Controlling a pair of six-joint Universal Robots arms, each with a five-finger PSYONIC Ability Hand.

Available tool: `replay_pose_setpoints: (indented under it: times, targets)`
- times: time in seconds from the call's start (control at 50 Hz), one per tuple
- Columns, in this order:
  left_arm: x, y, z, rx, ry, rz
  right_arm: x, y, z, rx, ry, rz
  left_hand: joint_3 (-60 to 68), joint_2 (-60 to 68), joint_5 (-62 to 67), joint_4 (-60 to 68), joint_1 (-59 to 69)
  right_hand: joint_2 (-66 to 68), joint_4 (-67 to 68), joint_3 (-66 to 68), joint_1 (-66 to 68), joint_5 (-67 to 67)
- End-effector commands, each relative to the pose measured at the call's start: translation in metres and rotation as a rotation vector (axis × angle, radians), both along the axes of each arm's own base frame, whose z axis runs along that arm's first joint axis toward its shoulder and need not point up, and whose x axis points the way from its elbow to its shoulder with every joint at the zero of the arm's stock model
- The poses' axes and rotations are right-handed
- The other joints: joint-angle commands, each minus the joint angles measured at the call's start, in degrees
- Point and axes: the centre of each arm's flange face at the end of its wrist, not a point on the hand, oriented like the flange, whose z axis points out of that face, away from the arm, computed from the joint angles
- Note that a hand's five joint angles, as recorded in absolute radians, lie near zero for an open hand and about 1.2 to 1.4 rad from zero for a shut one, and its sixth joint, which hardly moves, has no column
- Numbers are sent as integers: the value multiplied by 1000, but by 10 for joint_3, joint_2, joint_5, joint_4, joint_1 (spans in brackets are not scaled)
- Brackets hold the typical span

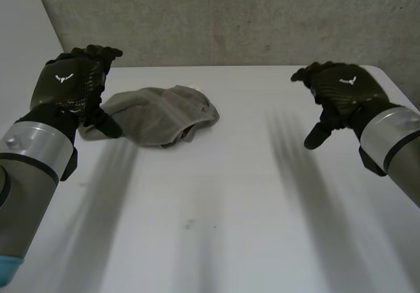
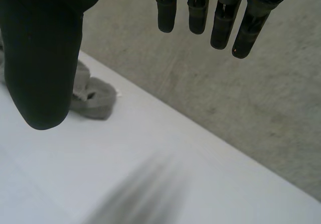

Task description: Fold the towel.

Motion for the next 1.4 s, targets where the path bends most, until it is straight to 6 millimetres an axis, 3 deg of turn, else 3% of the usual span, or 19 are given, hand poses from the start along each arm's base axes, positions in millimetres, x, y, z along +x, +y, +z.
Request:
replay_pose_setpoints:
  times: [0.02, 0.2, 0.6, 0.66, 0.7, 0.72, 0.74, 0.78, 0.82, 0.94, 0.98, 1.0, 1.04, 1.1, 1.14, 1.16, 1.2, 1.28, 1.4]
  targets:
    - [-2, -24, -26, 58, -31, -1, 6, -6, -25, 68, 33, 35, 25, 25, 16, 25, 28, -33, -33, -22, -8, -30]
    - [-32, -65, -88, 180, -75, -156, 8, -6, -34, 95, 44, 44, 23, 23, 14, 23, 26, -33, -33, -22, -8, -30]
    - [-76, -166, -165, 21, -226, -179, 3, -5, -58, 118, 100, 38, 94, 94, 85, 94, 97, -33, -33, -22, -8, -30]
    - [-79, -172, -172, 10, -237, -180, 3, -5, -59, 111, 115, 39, 183, 183, 174, 183, 186, -33, -33, -22, -8, -30]
    - [-81, -175, -169, -12, -241, -179, 3, -5, -60, 112, 119, 40, 480, 480, 471, 481, 483, -33, -33, -22, -8, -30]
    - [-81, -175, -169, -12, -241, -179, 3, -5, -62, 117, 122, 40, 482, 482, 473, 483, 485, -33, -33, -22, -8, -30]
    - [-82, -173, -166, -18, -241, -180, 4, -6, -63, 117, 124, 41, 685, 685, 676, 686, 688, -33, -33, -22, -8, -30]
    - [-84, -172, -159, -30, -234, -180, 4, -7, -64, 116, 124, 39, 694, 694, 685, 694, 697, -33, -33, -22, -8, -30]
    - [-91, -158, -135, -52, -220, -199, 4, -7, -65, 121, 126, 39, 694, 694, 685, 694, 697, -33, -33, -22, -8, -30]
    - [-110, -113, -115, -50, -222, -278, 4, -8, -64, 119, 125, 39, 694, 694, 685, 694, 697, -33, -33, -22, -8, -30]
    - [-120, -72, -109, -13, -234, -347, 4, -8, -62, 115, 123, 41, 694, 694, 685, 694, 697, -33, -33, -22, -8, -30]
    - [-120, -72, -109, -13, -234, -347, 4, -8, -62, 115, 123, 41, 694, 694, 685, 694, 697, -33, -33, -22, -8, -30]
    - [-125, -25, -106, 28, -255, -426, 3, -10, -57, 103, 117, 35, 694, 694, 685, 694, 697, -33, -33, -22, -8, -30]
    - [-129, 0, -105, 35, -262, -475, 0, -14, -55, 98, 114, 23, 694, 694, 685, 694, 697, -33, -33, -22, -8, -30]
    - [-138, 51, -109, 52, -281, -578, -9, -20, -45, 75, 102, -8, 694, 694, 685, 694, 697, -33, -33, -22, -8, -30]
    - [-138, 51, -109, 52, -281, -579, -9, -20, -45, 75, 102, -8, 694, 694, 685, 694, 697, -33, -33, -22, -8, -30]
    - [-145, 95, -117, 71, -303, -676, -14, -23, -39, 58, 96, -29, 694, 694, 685, 694, 697, -33, -33, -22, -8, -30]
    - [-150, 130, -126, 86, -326, -758, -16, -24, -37, 52, 94, -35, 694, 694, 685, 694, 697, -33, -33, -22, -8, -30]
    - [-149, 160, -131, 101, -352, -822, -21, -28, -36, 47, 91, -52, 258, 258, 250, 259, 262, -33, -33, -22, -8, -30]
